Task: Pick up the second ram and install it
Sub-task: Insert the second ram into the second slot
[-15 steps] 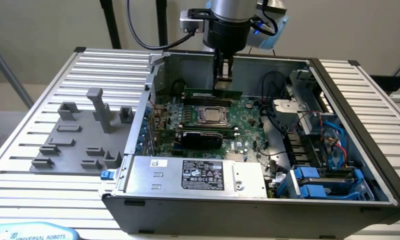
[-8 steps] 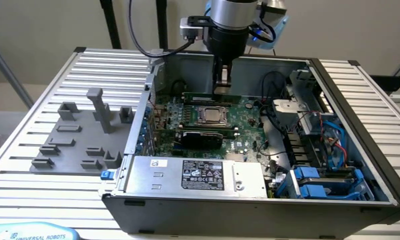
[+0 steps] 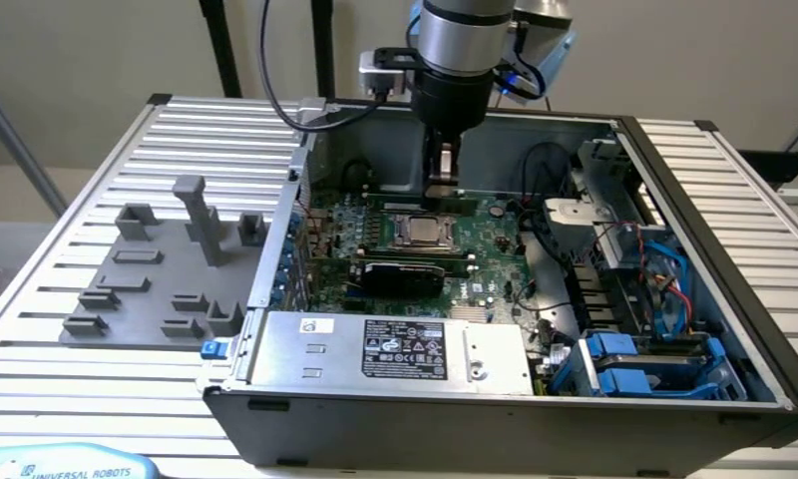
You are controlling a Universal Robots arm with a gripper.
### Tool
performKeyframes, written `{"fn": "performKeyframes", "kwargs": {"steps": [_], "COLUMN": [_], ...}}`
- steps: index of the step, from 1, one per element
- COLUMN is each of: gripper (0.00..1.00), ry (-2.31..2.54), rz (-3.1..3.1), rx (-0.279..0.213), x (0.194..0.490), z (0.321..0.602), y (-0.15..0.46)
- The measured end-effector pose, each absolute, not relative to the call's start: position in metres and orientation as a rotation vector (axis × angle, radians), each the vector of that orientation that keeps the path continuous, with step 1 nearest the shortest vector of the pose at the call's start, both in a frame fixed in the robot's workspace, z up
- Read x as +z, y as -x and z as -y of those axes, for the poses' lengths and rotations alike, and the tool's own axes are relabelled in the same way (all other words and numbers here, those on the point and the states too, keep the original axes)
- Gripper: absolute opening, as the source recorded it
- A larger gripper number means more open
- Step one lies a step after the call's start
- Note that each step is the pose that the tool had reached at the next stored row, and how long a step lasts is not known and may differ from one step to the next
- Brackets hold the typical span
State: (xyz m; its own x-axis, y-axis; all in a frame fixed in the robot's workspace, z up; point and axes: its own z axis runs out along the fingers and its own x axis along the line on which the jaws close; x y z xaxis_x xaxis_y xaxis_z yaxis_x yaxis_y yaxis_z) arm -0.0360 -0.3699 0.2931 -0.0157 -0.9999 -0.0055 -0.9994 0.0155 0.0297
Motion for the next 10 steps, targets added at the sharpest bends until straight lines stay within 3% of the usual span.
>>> {"fn": "performKeyframes", "kwargs": {"steps": [10], "gripper": [0.13], "ry": [-2.194], "rz": [2.229], "rx": [-0.034], "x": [0.274], "z": [0.37], "y": [0.036]}}
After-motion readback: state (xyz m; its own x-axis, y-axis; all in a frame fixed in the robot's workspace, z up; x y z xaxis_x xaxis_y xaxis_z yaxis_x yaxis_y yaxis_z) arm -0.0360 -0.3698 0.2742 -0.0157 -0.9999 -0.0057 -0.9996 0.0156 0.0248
